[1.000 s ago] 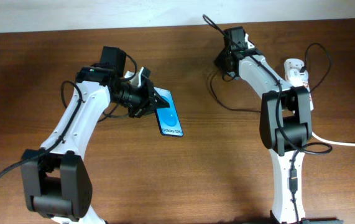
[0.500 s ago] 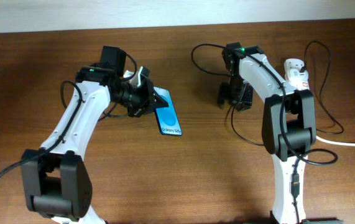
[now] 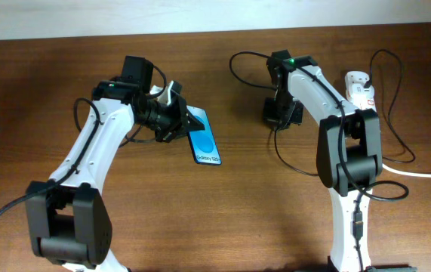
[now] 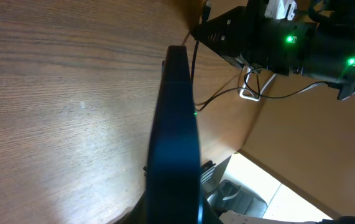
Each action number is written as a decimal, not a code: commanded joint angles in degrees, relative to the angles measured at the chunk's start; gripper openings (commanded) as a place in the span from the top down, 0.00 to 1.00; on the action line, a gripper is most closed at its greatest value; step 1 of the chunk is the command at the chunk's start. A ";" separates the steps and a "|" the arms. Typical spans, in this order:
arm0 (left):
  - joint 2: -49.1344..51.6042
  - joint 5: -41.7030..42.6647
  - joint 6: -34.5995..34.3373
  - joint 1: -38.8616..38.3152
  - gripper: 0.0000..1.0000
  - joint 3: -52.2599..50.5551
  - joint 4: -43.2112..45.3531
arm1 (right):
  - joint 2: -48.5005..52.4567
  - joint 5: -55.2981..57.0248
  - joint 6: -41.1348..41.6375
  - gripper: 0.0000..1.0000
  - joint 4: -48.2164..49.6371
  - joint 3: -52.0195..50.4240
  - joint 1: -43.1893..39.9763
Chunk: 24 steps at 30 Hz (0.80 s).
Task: Plug charger to phone and switch on socket
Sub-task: 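Reach the right gripper to the black cable and grasp the USB-C plug, then insert the USB-C plug into the phone's bottom port with the right gripper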
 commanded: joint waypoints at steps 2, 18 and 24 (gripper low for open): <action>0.52 2.12 -0.28 0.11 1.00 0.17 0.94 | 1.09 1.46 -0.17 0.96 -3.80 -0.90 0.26; 0.52 31.15 -3.17 1.33 1.00 0.17 37.64 | -52.54 -19.28 -8.48 0.95 -7.04 -10.23 15.56; 0.52 31.19 -5.75 1.31 1.00 0.17 44.11 | -69.66 -10.86 1.55 0.95 6.91 -30.62 22.84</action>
